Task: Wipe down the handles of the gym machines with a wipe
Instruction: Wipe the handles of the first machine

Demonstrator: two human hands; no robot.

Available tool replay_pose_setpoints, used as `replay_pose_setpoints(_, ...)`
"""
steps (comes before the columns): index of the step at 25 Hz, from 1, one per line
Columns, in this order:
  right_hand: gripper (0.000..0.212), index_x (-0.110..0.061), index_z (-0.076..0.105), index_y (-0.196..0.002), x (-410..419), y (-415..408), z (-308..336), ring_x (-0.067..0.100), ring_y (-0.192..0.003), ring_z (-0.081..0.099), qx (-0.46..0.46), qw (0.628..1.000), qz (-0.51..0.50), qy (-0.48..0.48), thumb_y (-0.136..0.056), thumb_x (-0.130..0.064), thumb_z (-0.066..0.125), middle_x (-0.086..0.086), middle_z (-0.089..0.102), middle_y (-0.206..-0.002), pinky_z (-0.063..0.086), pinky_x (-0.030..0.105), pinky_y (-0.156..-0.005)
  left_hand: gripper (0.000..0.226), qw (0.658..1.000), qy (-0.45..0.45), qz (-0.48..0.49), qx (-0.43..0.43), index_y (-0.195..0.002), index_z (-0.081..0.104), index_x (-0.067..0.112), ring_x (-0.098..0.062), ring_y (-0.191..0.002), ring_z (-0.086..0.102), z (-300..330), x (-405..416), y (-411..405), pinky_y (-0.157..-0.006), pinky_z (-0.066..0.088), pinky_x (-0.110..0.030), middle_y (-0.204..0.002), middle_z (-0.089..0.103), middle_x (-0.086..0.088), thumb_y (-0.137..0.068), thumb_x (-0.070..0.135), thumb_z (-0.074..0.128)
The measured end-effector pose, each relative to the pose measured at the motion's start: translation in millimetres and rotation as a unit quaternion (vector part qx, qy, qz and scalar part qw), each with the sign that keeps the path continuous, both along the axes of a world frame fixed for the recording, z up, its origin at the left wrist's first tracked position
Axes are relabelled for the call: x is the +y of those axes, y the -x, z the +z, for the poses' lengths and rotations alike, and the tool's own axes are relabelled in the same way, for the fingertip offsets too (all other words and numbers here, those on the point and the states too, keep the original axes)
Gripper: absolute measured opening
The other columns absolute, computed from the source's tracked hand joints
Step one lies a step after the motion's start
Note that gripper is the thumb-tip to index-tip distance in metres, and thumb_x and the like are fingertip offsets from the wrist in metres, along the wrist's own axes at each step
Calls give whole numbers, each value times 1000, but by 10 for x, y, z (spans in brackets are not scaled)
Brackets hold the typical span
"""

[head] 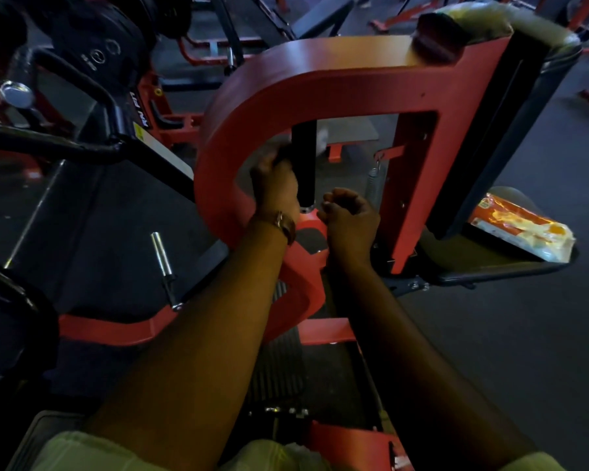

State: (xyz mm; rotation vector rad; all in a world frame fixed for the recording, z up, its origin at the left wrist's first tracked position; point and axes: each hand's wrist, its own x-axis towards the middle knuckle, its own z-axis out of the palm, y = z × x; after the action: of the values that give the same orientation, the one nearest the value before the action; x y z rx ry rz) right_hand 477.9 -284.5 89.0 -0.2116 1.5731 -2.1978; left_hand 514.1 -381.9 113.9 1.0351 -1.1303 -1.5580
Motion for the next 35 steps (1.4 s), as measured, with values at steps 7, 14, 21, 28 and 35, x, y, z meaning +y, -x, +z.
replay_pose_setpoints(7,25,-6,65,-114,-67,94,73,13,-99,64,73,994,9,-76,-92,3,57,5,68,-109,51,22,-83,27,998,46,9,-47,-80,70,18,-6,-77,61,50,84,-104,-75,50,-25,-83,70,-2,-93,-2,57)
replay_pose_setpoints(14,35,-12,60,-128,-264,150,159,12,-121,58,146,987,41,-50,-96,-2,52,4,63,-130,48,29,-103,17,983,134,40,-116,-80,72,18,-17,-77,64,-231,106,-81,-77,55,-41,-85,74,-9,-92,24,59)
replay_pose_setpoints(21,39,-13,55,-136,-248,60,91,14,-128,55,168,982,72,-48,-97,-14,52,6,59,-139,46,33,-106,18,988,138,54,40,-102,76,14,-4,-88,66,203,178,-145,-88,54,-26,-92,72,10,-98,8,59)
replay_pose_setpoints(28,46,-16,66,-121,-236,-8,120,10,-99,66,327,940,12,-96,-84,-40,74,-1,68,-113,59,34,-79,59,989,65,-86,97,-138,57,12,-9,-129,55,-73,548,-369,-105,44,-23,-139,59,-1,-106,49,25)
replay_pose_setpoints(35,18,-5,68,-103,-217,-6,85,19,-90,66,437,898,-16,-51,-86,-12,71,12,63,-106,54,21,-68,28,990,121,-13,69,-110,70,5,4,-99,65,-61,442,-474,-85,49,-13,-104,71,1,-102,24,51)
